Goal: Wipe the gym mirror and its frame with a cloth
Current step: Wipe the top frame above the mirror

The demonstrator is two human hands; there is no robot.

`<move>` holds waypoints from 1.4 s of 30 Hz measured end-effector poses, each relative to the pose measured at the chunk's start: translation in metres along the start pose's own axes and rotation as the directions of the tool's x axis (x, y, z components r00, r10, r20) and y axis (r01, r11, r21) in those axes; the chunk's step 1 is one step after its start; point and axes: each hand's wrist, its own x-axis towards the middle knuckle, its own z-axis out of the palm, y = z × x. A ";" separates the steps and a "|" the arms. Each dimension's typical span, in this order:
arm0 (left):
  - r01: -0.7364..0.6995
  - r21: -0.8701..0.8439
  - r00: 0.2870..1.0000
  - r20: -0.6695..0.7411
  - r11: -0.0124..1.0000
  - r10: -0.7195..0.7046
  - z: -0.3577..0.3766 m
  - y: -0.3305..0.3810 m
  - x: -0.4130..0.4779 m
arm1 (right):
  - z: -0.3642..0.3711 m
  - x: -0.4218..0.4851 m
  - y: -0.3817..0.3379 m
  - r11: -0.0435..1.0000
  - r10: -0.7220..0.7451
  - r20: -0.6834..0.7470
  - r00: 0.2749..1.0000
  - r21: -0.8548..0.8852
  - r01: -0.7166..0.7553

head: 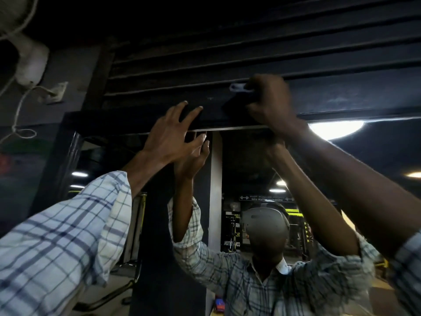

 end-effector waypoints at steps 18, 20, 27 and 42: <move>0.065 -0.042 0.997 -0.034 0.997 -0.067 0.001 -0.116 -0.007 | 0.076 0.017 -0.087 0.996 -0.089 0.188 0.978 0.032 0.085; 0.048 -0.031 0.998 -0.026 0.998 -0.049 0.001 -0.130 -0.009 | 0.086 0.021 -0.093 1.000 0.020 0.002 1.000 -0.015 -0.020; 0.054 -0.041 0.999 0.004 0.998 -0.054 -0.005 -0.195 -0.015 | 0.136 0.029 -0.143 0.993 -0.120 0.320 0.940 0.036 0.115; 0.073 -0.044 0.997 0.020 0.996 -0.072 -0.008 -0.300 -0.035 | 0.208 0.039 -0.225 0.997 0.074 -0.061 0.995 0.023 -0.073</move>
